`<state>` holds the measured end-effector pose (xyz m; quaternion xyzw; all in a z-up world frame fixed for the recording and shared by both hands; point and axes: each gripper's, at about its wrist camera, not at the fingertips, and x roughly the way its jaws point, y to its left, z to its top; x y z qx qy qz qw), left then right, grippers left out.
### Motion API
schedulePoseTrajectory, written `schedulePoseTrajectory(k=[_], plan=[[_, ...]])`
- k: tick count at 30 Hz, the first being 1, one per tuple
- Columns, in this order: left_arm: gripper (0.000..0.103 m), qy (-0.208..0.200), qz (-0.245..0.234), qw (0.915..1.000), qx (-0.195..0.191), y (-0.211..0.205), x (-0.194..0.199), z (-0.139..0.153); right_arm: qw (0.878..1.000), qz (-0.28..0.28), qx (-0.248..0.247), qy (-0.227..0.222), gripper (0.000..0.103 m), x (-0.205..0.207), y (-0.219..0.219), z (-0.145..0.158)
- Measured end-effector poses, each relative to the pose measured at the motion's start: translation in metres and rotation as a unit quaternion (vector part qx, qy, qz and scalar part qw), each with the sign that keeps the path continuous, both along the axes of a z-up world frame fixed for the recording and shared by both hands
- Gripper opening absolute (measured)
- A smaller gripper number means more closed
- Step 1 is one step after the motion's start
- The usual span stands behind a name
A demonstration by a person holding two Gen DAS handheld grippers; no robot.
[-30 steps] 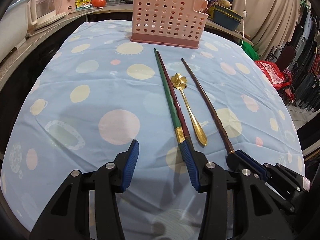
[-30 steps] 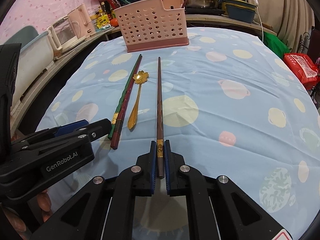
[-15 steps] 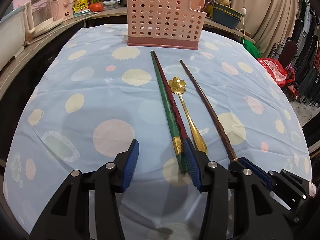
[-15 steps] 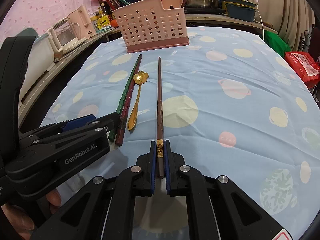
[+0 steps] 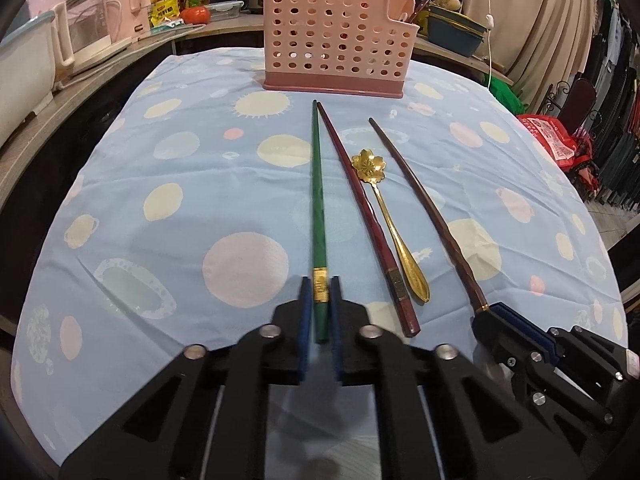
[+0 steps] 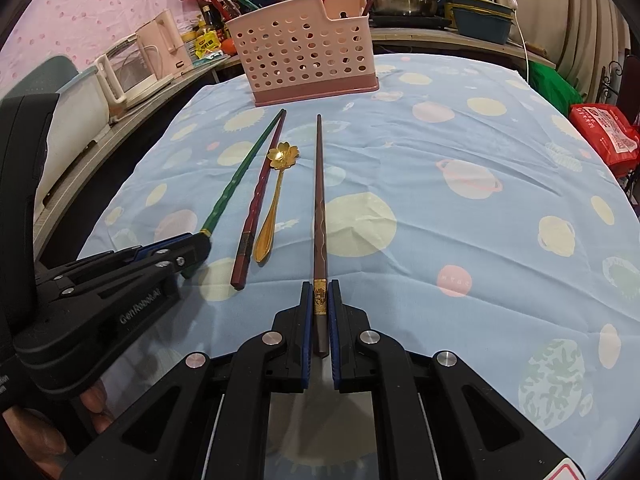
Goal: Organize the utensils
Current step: 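Grasp the second green chopstick with the left tool while the right tool holds the brown chopstick, then carry the green chopstick with the left tool while the right tool carries the brown chopstick to the holder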
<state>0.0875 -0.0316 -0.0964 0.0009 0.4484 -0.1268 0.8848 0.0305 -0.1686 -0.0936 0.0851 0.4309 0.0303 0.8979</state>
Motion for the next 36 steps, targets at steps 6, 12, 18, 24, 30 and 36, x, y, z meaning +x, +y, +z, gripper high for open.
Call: schedulePoseTrajectory(k=[6, 12, 18, 24, 30, 36], plan=[[0.007, 0.003, 0.004, 1.0000, -0.003, 0.006, -0.006, 0.005, 1.000, -0.003, 0.002, -0.010, 0.007, -0.005, -0.002, 0.008], [0.007, -0.002, 0.008, 0.9999, -0.006, 0.011, -0.013, 0.017, 1.000, -0.009, 0.007, -0.029, 0.007, -0.012, -0.008, 0.024], [0.007, -0.017, 0.009, 0.9997, -0.017, 0.015, -0.021, 0.036, 0.998, -0.017, 0.016, -0.056, 0.007, -0.021, -0.015, 0.048], [0.007, -0.032, 0.008, 0.9991, -0.025, 0.019, -0.028, 0.053, 0.996, -0.026, 0.025, -0.086, 0.007, -0.029, -0.021, 0.075], [0.007, -0.051, 0.006, 0.9982, -0.033, 0.023, -0.035, 0.075, 0.993, -0.031, 0.028, -0.114, 0.007, -0.034, -0.029, 0.103], [0.007, -0.075, 0.000, 0.9962, -0.042, 0.028, -0.036, 0.105, 0.988, -0.040, 0.034, -0.146, 0.007, -0.030, -0.042, 0.134]])
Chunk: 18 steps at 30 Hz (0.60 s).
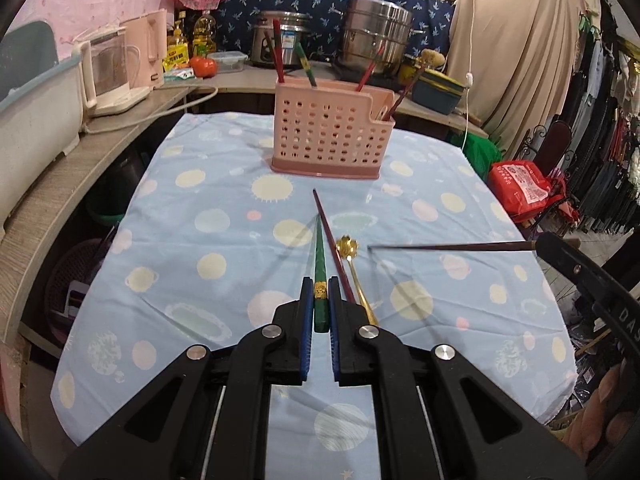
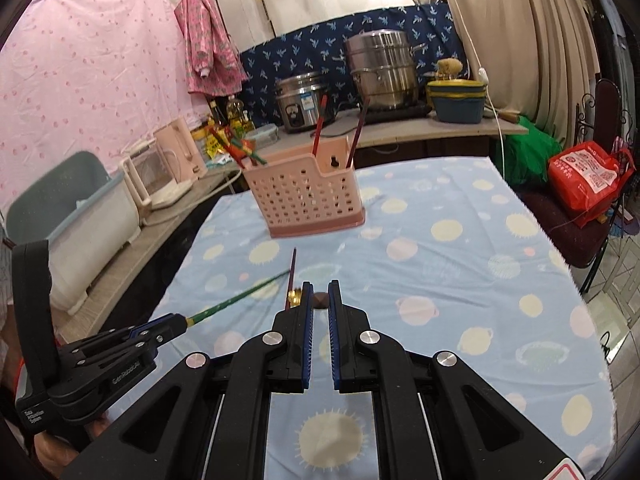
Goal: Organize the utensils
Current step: 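Carry the green chopstick with the left tool while the right tool carries the brown chopstick to the holder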
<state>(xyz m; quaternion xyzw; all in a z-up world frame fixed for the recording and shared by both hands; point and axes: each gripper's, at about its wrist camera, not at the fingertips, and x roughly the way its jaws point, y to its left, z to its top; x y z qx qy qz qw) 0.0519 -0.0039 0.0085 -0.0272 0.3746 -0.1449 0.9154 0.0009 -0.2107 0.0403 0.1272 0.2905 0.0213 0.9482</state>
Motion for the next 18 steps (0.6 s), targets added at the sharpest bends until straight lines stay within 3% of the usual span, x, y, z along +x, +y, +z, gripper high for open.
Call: schedulePoseTrajectory(k=[9, 18], plan=[[0.007, -0.043, 0.001, 0.9990, -0.008, 0.007, 0.013, 0.046, 0.999, -0.011, 0.004, -0.037, 0.007, 0.014, -0.016, 0.036], [0.007, -0.087, -0.005, 0.9961, -0.008, -0.004, 0.047, 0.095, 0.998, -0.002, -0.025, -0.063, 0.007, 0.049, -0.014, 0.070]])
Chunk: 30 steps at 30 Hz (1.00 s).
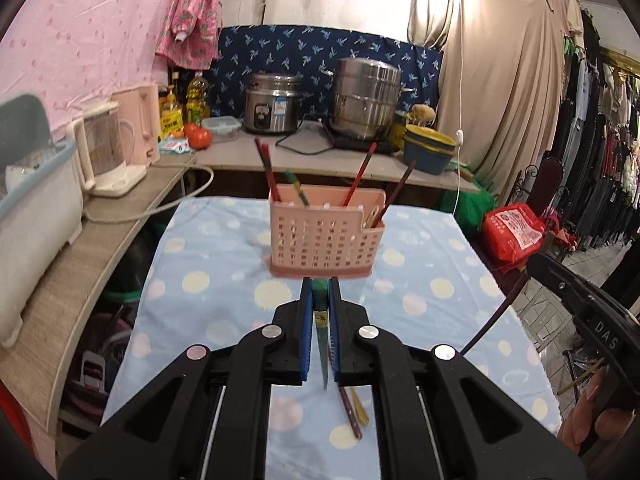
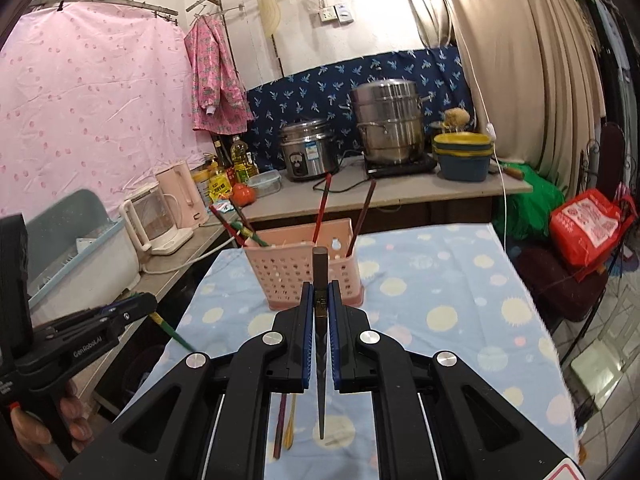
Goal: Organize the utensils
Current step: 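Carry the green chopstick with the left tool while the right tool carries the brown chopstick to the holder, then open the left tool over the holder while the right tool releases the brown chopstick into it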
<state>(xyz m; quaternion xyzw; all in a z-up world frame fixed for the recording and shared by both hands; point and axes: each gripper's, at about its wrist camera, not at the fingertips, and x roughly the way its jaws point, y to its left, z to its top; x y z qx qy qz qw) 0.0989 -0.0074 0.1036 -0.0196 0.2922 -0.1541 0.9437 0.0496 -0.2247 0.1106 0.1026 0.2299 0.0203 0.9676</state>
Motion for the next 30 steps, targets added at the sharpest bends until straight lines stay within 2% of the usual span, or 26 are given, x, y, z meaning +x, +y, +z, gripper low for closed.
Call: schedulePoseTrajectory(k=[6, 12, 17, 22, 30], plan=[[0.007, -0.045, 0.000, 0.9990, -0.002, -0.013, 0.039, 0.048, 0.999, -0.001, 0.001, -0.033, 0.007, 0.041, -0.008, 0.036], [0.007, -0.101, 0.010, 0.9944, -0.029, -0.020, 0.077, 0.105, 0.997, -0.011, 0.002, -0.075, 0.007, 0.091, -0.012, 0.076], [0.007, -0.133, 0.022, 0.9900, -0.042, -0.026, 0.113, 0.132, 0.996, -0.021, 0.011, -0.089, 0.007, 0.134, -0.016, 0.087], [0.007, -0.124, 0.028, 0.9912, -0.037, -0.036, 0.155, 0.122, 0.996, -0.038, 0.000, -0.082, 0.007, 0.180, -0.022, 0.074], [0.007, -0.083, 0.031, 0.9955, -0.034, -0.042, 0.200, 0.081, 0.999, -0.037, 0.003, -0.026, 0.007, 0.226, -0.026, 0.017]])
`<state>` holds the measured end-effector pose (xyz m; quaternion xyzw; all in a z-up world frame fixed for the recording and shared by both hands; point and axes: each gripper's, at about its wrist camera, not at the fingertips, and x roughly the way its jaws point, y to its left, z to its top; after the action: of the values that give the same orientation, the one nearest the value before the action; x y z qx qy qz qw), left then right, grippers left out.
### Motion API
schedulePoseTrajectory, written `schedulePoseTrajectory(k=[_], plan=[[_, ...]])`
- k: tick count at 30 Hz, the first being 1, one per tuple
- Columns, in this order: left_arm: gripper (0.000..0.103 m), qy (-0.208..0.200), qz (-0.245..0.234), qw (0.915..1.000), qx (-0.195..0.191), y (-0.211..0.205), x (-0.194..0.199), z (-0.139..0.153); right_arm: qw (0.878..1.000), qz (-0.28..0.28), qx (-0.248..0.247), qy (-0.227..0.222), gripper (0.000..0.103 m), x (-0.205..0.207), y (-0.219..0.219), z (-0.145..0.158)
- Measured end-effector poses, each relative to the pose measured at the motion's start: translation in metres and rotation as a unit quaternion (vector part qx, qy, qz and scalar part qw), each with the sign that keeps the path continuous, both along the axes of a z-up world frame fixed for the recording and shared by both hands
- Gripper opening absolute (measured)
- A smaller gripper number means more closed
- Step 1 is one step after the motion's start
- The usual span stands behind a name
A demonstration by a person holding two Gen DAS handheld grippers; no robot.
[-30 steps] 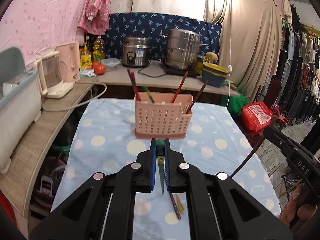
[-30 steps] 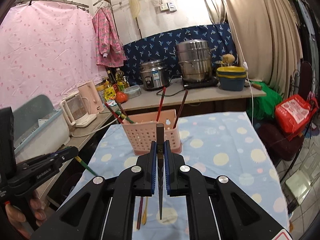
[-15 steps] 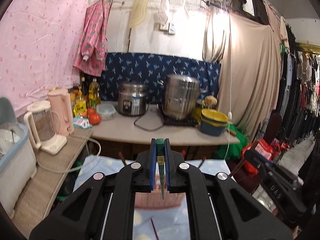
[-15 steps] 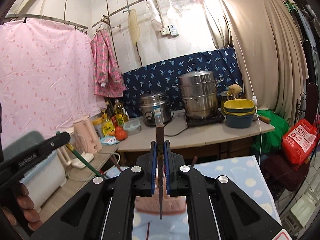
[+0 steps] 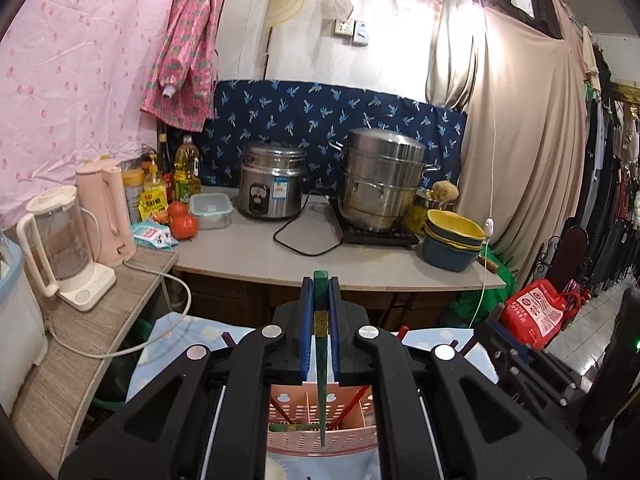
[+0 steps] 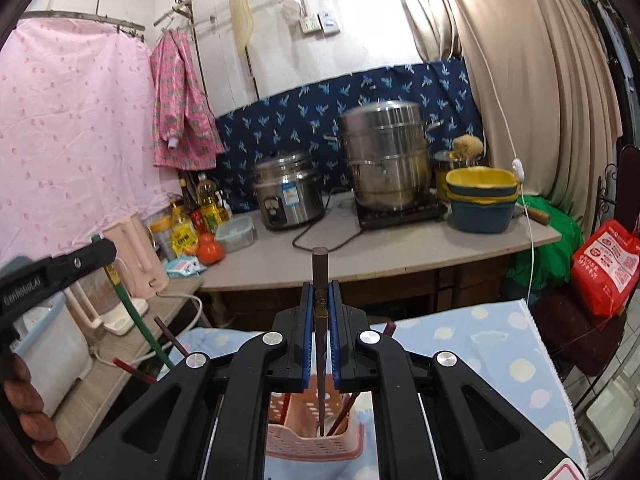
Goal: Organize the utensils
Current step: 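Open the left tool over the holder while the right tool releases the brown chopstick into it, then move both open tools back down over the dark red chopstick and gold spoon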
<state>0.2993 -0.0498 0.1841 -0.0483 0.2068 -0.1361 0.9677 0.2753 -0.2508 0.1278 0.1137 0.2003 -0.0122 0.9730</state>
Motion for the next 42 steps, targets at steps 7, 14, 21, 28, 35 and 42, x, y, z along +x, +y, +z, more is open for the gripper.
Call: schedulePoseTrajectory(k=[7, 14, 21, 28, 35, 42], plan=[[0.007, -0.034, -0.010, 0.9994, -0.004, -0.001, -0.002, 0.027, 1.000, 0.004, 0.009, 0.002, 0.007, 0.008, -0.001, -0.004], [0.007, -0.039, -0.005, 0.9992, -0.010, -0.004, 0.007, 0.032, 1.000, 0.007, 0.007, 0.001, 0.007, 0.014, 0.003, 0.000], [0.030, 0.003, 0.010, 0.9999, 0.001, -0.003, 0.013, -0.011, 1.000, 0.008, 0.004, 0.022, 0.042, 0.010, 0.006, -0.020], [0.038, 0.026, 0.022, 0.9994, 0.002, 0.009, -0.002, -0.035, 1.000, 0.009, 0.002, 0.026, 0.045, -0.013, 0.006, -0.026], [0.041, 0.049, 0.024, 0.9985, 0.011, 0.022, -0.034, -0.059, 0.999, 0.009, -0.018, 0.037, 0.045, -0.055, 0.014, -0.039], [0.041, 0.089, 0.020, 0.9956, 0.022, 0.032, -0.075, -0.098, 0.998, 0.012, -0.026, 0.053, 0.045, -0.105, 0.020, -0.055]])
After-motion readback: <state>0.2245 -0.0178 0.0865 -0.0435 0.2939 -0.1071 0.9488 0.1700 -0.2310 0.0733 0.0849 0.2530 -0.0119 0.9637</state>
